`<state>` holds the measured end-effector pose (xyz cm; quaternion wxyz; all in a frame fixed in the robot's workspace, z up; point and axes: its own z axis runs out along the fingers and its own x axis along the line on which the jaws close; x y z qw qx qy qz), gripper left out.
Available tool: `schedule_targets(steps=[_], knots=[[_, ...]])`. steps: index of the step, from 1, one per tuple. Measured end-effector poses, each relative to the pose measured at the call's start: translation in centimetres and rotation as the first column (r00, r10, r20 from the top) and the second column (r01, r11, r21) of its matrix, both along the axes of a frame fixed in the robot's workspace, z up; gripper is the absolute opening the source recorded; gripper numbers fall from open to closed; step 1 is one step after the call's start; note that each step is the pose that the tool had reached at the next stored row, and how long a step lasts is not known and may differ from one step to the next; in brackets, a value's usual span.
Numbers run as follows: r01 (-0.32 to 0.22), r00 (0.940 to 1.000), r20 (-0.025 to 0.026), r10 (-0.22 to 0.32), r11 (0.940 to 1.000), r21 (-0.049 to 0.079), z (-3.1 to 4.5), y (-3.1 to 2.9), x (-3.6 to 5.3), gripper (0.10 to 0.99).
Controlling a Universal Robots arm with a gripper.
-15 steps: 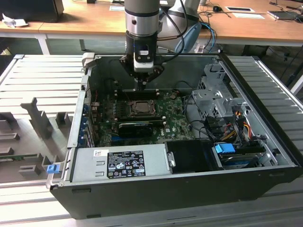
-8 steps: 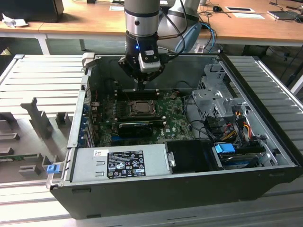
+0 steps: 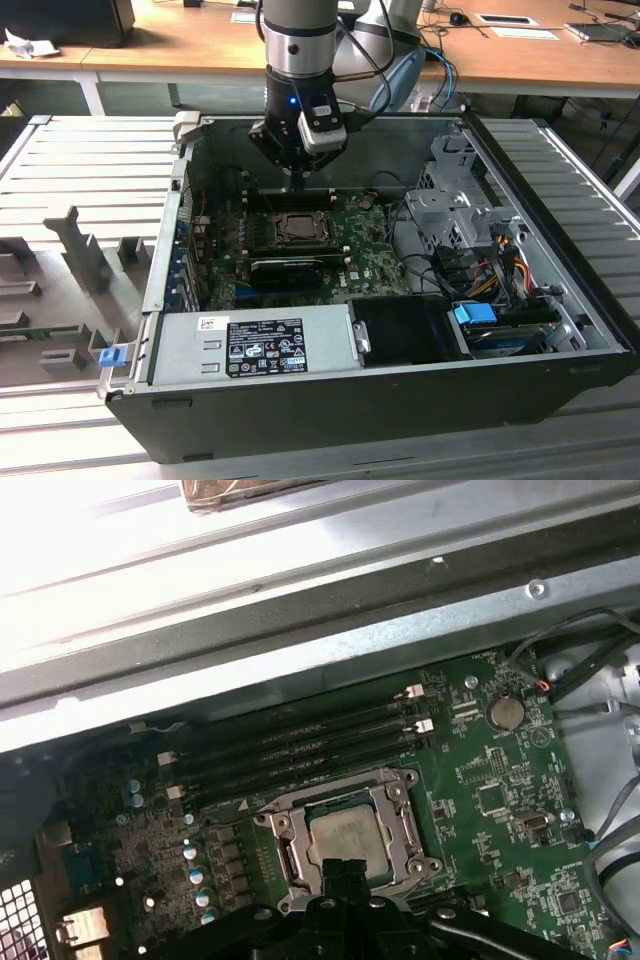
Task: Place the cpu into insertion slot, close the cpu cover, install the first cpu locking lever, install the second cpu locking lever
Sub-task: 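Install the first cpu locking lever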
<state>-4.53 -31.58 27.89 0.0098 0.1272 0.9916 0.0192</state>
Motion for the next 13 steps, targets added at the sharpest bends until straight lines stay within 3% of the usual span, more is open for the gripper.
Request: schedule_targets(steps=[3,5,7,10,13], knots=[[-0.059,0.9983,0.0,0.059,0.9983,0.0,-0.01,0.0,0.0,0.106],[-0.118,0.993,0.0,0.118,0.993,0.0,-0.01,0.0,0.0,0.106],[-0.184,0.983,-0.0001,0.184,0.983,0.0,-0.02,0.0,0.0,0.106],[-0.24,0.9707,0.0,0.24,0.9707,0.0,-0.03,0.0,0.0,0.106],[-0.304,0.9526,0.0001,0.304,0.9526,0.0,-0.1,0.0,0.0,0.106]])
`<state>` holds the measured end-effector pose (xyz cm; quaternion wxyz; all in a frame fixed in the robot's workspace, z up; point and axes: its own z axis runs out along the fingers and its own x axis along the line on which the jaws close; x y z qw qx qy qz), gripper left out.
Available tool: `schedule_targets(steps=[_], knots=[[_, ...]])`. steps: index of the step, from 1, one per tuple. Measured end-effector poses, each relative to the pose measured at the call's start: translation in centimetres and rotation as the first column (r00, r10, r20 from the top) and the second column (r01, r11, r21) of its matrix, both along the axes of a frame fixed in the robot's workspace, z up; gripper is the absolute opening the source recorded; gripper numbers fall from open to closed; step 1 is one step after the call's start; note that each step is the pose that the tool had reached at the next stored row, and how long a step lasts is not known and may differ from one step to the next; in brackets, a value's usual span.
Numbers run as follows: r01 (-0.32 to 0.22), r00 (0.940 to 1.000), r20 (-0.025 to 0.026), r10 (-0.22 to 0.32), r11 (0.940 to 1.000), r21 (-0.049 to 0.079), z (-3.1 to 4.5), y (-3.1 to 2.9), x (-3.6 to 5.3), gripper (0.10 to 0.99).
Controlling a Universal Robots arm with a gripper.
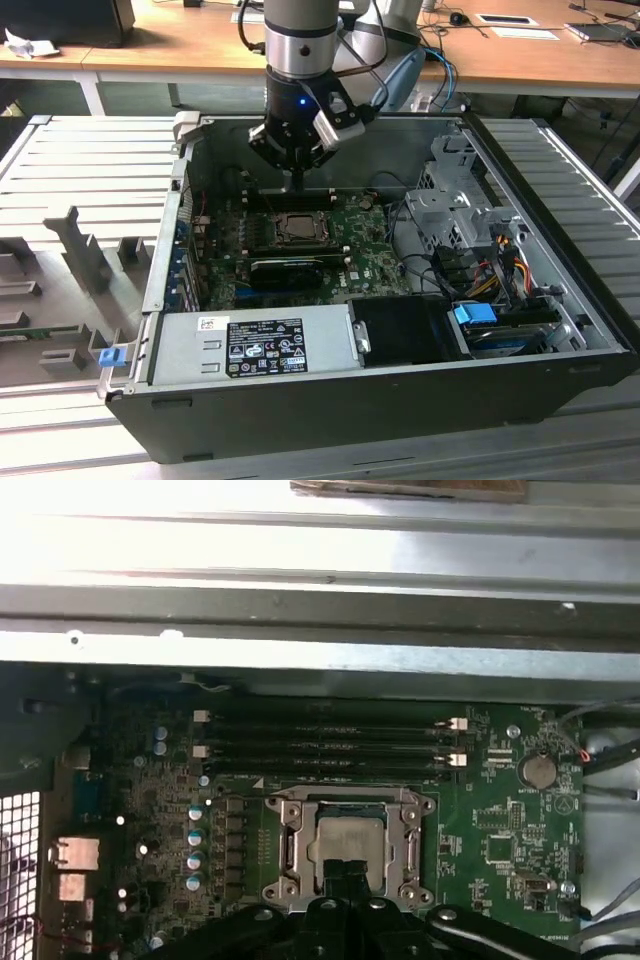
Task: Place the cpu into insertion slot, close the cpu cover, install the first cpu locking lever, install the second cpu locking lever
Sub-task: 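Install the first cpu locking lever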
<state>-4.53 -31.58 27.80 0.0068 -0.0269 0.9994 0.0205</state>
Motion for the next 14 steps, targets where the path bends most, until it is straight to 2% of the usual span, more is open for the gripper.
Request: schedule_targets(steps=[3,6,8,11,14], knots=[[-0.008,1.0,0.0002,0.008,1.0,0.0,-0.02,-0.01,-0.59,0.106],[-0.008,1.0,0.0017,0.008,1.0,0.0,-0.12,-0.01,-1.89,0.106],[-0.008,1.0,0.0031,0.008,1.0,0.0,-0.45,-0.01,-3.18,0.106],[-0.008,1.0,0.0031,0.008,1.0,0.001,-0.86,-0.01,-4.37,0.106],[-0.008,1.0,0.0032,0.008,1.0,0.002,-1.02,0.0,-5.18,0.106]])
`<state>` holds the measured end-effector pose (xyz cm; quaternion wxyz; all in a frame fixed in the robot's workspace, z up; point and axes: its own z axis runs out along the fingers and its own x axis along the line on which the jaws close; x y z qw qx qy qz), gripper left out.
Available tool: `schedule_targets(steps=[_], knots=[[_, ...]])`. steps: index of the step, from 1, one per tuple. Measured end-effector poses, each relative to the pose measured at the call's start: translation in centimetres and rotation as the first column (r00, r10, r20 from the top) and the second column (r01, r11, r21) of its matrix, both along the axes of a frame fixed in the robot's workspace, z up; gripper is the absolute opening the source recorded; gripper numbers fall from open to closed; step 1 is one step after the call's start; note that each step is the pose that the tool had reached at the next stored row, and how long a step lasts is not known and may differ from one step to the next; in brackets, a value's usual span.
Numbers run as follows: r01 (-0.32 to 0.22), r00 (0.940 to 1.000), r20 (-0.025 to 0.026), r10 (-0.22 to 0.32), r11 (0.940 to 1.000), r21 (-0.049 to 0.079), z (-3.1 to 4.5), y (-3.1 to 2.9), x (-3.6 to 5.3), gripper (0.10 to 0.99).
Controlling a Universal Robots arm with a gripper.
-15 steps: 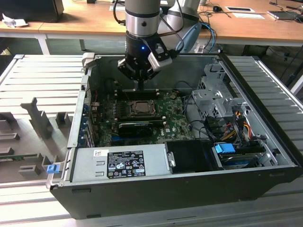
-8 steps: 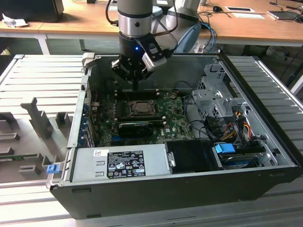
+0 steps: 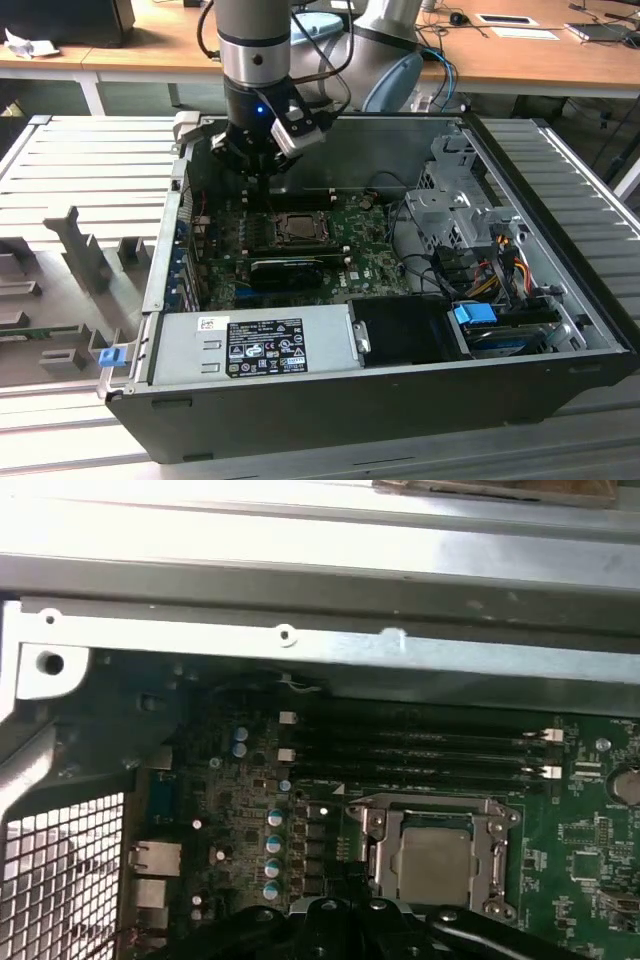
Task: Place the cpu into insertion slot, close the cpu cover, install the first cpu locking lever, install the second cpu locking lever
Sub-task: 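Install the first cpu locking lever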
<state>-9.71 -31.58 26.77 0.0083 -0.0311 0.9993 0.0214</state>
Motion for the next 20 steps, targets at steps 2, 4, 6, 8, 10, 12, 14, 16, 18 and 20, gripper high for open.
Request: schedule_targets(steps=[2,4,6,8,10,12,14,16,18,20], knots=[[0.0,1.0,0.0002,0.0,1.0,0.001,-0.11,0.07,-0.68,0.106],[0.0,1.0,0.0,0.0,1.0,0.001,-0.24,0.16,-1.1,0.106],[0.0,1.0,-0.0001,0.0,1.0,0.001,-0.43,0.3,-1.27,0.106],[0.0,1.0,0.0,0.0,1.0,0.001,-0.96,0.83,-1.43,0.106],[0.0,1.0,0.0,0.0,1.0,0.001,-1.18,1.48,-1.52,0.106],[0.0,1.0,-0.0001,0.0,1.0,0.002,-1.25,1.88,-1.57,0.106],[0.0,1.0,0.0,0.0,1.0,0.002,-1.27,2.16,-1.56,0.106],[0.0,1.0,-0.0002,0.0,1.0,0.002,-1.27,2.3,-1.13,0.106],[0.0,1.0,-0.0005,0.0,1.0,0.002,-1.28,2.39,-0.25,0.106],[0.0,1.0,-0.0013,0.0,1.0,0.001,-1.33,2.48,0.71,0.106]])
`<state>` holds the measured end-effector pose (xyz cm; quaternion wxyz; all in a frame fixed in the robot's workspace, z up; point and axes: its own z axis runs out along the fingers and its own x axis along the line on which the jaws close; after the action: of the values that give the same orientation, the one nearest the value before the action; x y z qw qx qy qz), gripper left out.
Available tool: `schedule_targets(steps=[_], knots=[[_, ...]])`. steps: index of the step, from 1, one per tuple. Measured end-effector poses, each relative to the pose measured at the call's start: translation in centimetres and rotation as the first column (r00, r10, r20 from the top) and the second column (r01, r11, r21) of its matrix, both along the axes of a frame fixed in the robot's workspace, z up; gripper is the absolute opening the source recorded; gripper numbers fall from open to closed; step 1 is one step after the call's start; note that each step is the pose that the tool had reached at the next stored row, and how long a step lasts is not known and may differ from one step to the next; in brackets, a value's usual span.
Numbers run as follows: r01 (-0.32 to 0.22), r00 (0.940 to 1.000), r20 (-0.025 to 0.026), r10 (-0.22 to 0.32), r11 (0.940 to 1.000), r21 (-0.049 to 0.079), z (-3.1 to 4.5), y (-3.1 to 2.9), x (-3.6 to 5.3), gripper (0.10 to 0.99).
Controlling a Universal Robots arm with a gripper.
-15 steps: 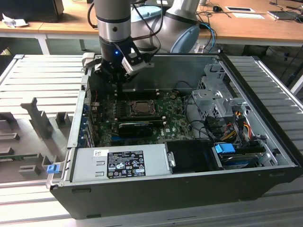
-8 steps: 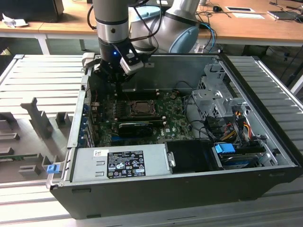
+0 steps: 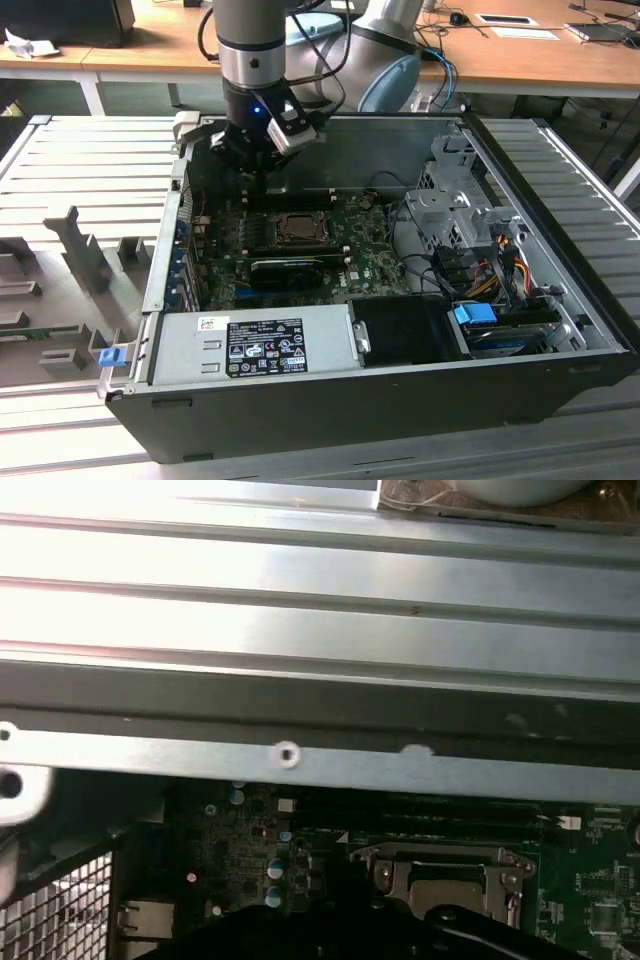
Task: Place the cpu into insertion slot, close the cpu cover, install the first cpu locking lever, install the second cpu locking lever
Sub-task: 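Install the first cpu locking lever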
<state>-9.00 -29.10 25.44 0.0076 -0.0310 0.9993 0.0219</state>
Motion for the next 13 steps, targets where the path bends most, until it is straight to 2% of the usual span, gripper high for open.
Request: schedule_targets(steps=[4,8,10,13], knots=[[0.0,1.0,-0.002,0.0,1.0,-0.001,-0.24,0.07,1.83,0.106],[0.0,1.0,-0.0069,0.0,1.0,-0.001,-0.59,0.15,3.7,0.106],[0.0,1.0,-0.0072,0.0,1.0,0.001,-0.73,0.16,4.4,0.106],[0.0,1.0,-0.0072,0.001,0.9994,0.035,-0.86,0.15,4.57,0.106]])
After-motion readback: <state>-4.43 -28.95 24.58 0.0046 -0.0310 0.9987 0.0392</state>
